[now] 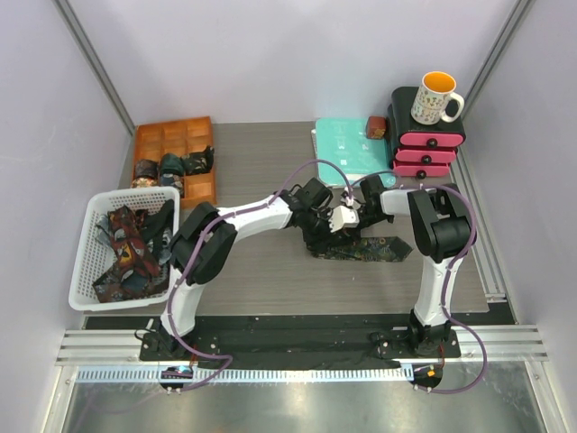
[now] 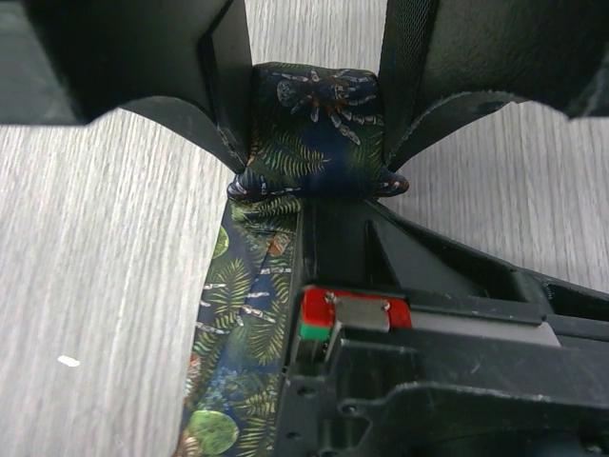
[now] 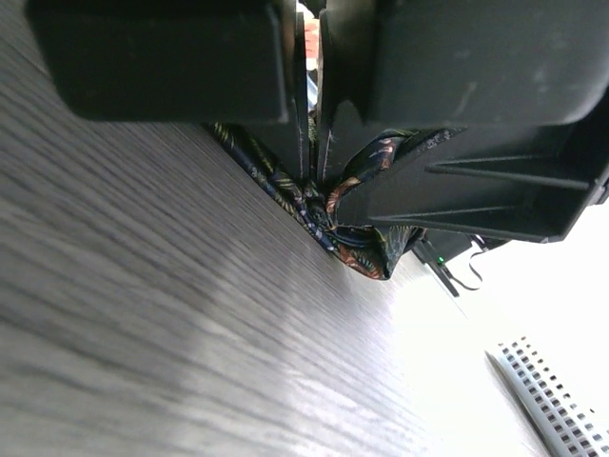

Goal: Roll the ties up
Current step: Roll the tie at the center of the board.

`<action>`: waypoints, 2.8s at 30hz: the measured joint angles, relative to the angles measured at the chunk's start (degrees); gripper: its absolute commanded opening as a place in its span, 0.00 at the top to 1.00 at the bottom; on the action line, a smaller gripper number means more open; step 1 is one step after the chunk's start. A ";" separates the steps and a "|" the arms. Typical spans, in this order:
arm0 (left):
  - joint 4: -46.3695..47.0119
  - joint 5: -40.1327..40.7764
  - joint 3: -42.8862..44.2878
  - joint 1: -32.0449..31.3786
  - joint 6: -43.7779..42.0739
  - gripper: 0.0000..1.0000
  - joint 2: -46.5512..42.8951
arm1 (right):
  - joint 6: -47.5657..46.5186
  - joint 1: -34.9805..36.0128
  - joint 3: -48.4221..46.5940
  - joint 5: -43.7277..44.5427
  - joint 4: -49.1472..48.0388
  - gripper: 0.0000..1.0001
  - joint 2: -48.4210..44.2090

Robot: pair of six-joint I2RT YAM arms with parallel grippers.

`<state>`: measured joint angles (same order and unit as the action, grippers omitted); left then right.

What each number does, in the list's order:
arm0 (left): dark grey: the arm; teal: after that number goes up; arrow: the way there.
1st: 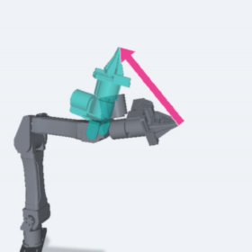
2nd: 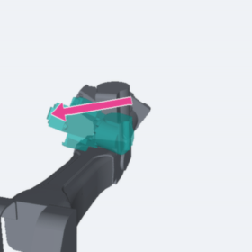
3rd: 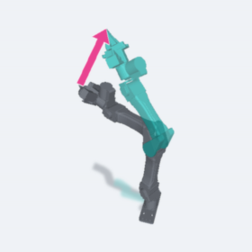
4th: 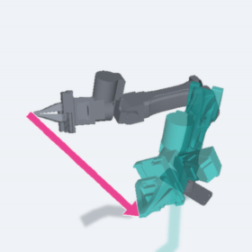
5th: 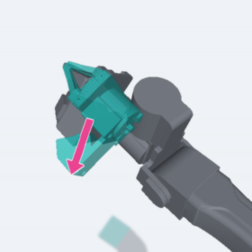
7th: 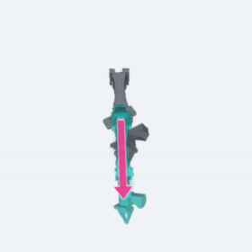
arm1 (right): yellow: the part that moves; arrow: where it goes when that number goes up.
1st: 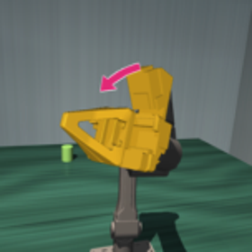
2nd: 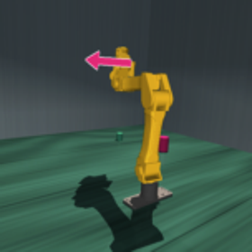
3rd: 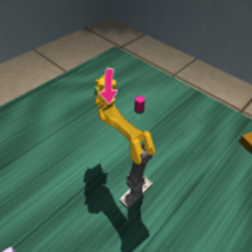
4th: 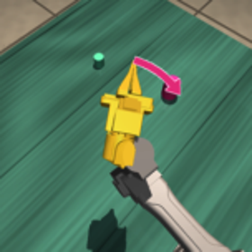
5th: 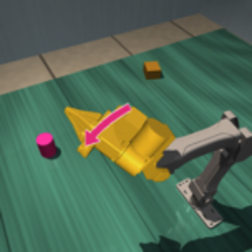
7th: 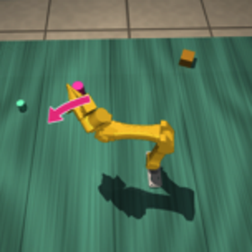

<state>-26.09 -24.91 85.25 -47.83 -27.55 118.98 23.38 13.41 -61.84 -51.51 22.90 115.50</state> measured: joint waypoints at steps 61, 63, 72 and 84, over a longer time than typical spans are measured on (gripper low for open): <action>1.70 0.48 -1.77 1.88 1.68 0.20 -0.28 | -6.60 -6.03 2.82 3.50 7.80 0.99 -5.25; 3.87 -1.68 -5.42 3.61 2.82 0.17 -2.51 | -7.50 -6.10 2.69 4.26 8.66 0.99 -4.46; 12.07 -10.40 -14.88 8.24 5.07 0.11 -7.13 | -10.25 -5.33 0.52 6.16 11.82 0.99 -3.21; 15.30 -12.50 -15.43 6.91 -4.35 0.12 -7.15 | -11.56 0.04 -8.79 6.78 14.78 0.99 2.40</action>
<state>-10.79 -37.41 69.82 -40.93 -31.90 111.83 11.81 13.45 -70.63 -44.73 37.67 117.91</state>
